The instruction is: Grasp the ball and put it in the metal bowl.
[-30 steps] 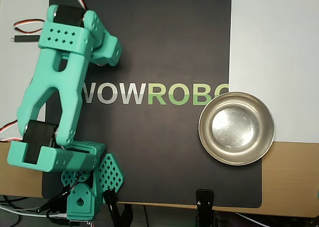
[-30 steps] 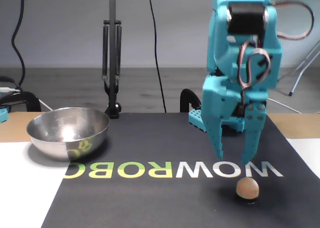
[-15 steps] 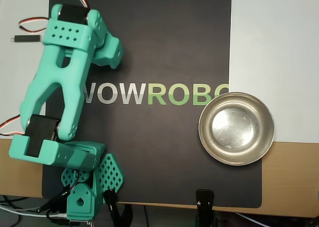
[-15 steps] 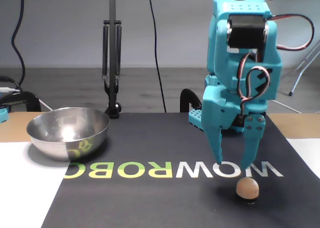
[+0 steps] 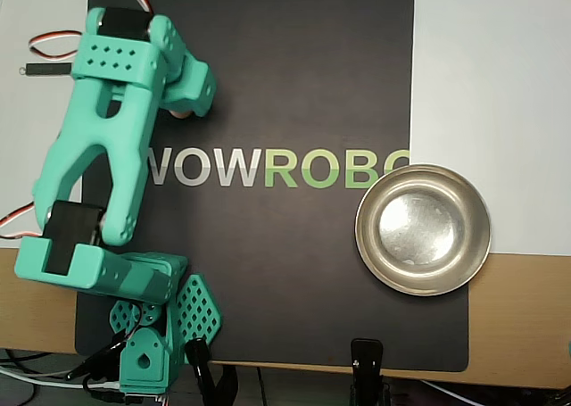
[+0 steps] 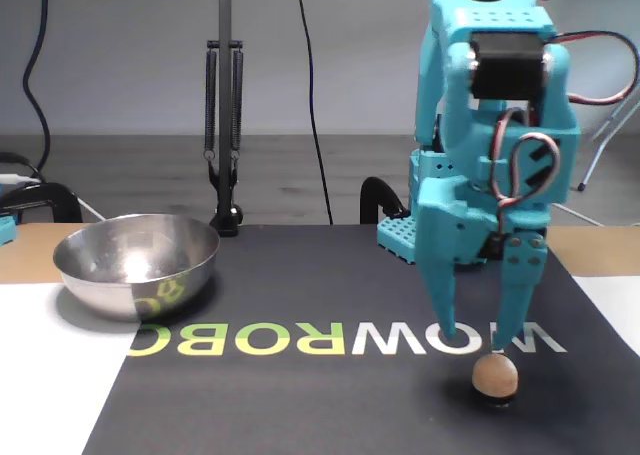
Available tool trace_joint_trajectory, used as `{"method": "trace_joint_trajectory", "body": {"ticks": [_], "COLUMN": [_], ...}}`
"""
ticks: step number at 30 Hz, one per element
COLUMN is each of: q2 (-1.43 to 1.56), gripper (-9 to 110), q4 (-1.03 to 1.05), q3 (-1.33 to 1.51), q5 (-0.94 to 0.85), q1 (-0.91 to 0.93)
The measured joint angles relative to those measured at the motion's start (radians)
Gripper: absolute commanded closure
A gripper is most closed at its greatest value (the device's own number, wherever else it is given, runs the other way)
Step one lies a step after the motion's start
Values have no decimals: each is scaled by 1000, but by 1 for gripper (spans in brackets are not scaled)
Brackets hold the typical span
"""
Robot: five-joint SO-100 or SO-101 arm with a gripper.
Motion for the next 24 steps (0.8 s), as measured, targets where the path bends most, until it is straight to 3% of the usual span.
{"method": "trace_joint_trajectory", "body": {"ticks": [24], "q2": [-20], "gripper": [58], "q4": [11], "q3": [0], "q5": [-3], "q1": [-12]}}
